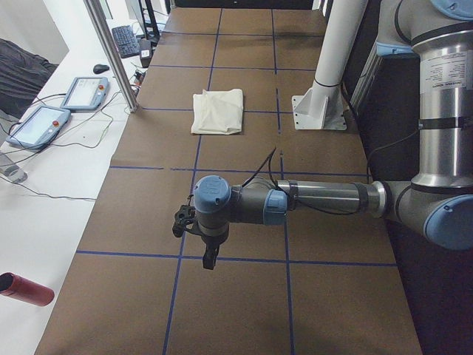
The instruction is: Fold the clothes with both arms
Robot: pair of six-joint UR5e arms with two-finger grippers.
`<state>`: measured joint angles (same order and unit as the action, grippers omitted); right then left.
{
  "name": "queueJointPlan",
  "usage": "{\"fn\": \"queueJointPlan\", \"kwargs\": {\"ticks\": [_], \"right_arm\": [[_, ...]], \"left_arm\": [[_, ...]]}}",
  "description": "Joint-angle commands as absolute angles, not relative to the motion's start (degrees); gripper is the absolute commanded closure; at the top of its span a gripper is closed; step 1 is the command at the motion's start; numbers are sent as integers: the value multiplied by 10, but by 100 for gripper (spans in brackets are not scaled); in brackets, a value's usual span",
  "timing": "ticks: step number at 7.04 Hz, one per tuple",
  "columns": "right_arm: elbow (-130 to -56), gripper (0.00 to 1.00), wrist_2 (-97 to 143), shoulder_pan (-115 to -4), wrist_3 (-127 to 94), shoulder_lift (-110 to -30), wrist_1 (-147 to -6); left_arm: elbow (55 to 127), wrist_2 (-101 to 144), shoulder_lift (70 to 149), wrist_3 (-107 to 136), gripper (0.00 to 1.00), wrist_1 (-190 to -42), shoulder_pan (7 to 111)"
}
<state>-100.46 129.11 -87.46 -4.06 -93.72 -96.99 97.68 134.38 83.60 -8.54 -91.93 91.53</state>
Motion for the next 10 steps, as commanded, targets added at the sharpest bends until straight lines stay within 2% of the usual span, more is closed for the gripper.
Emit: {"fn": "queueJointPlan", "kwargs": {"ticks": [1, 10], "right_arm": [[-1004, 0, 1291, -875, -41, -938, -969], [-1004, 0, 1291, -874, -41, -938, -969]], "left_arm": [[976, 1345, 837, -86, 0, -919, 915], [975, 1345, 837, -87, 0, -933, 915]]}}
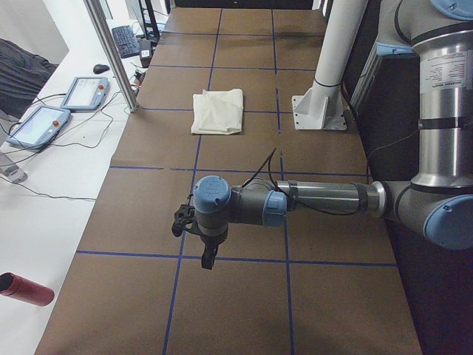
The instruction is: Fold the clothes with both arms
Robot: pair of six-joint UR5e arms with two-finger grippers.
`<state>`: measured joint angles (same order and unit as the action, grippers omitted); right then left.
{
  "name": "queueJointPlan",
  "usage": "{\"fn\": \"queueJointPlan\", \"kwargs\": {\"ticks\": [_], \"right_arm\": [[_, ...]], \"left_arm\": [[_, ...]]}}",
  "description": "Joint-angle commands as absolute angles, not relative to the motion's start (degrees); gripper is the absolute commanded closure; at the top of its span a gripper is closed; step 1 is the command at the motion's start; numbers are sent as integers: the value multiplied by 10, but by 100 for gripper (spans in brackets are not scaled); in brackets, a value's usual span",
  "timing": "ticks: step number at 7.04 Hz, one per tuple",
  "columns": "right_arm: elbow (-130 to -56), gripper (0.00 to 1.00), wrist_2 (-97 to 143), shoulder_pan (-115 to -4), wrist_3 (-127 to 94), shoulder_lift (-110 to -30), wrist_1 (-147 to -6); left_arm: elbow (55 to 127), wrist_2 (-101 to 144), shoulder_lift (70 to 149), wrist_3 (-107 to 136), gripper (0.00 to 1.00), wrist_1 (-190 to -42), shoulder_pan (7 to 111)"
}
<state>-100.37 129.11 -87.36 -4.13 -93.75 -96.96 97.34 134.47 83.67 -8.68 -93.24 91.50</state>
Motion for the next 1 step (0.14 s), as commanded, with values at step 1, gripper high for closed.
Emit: {"fn": "queueJointPlan", "kwargs": {"ticks": [1], "right_arm": [[-1004, 0, 1291, -873, -41, -938, -970]], "left_arm": [[974, 1345, 838, -87, 0, -933, 915]]}}
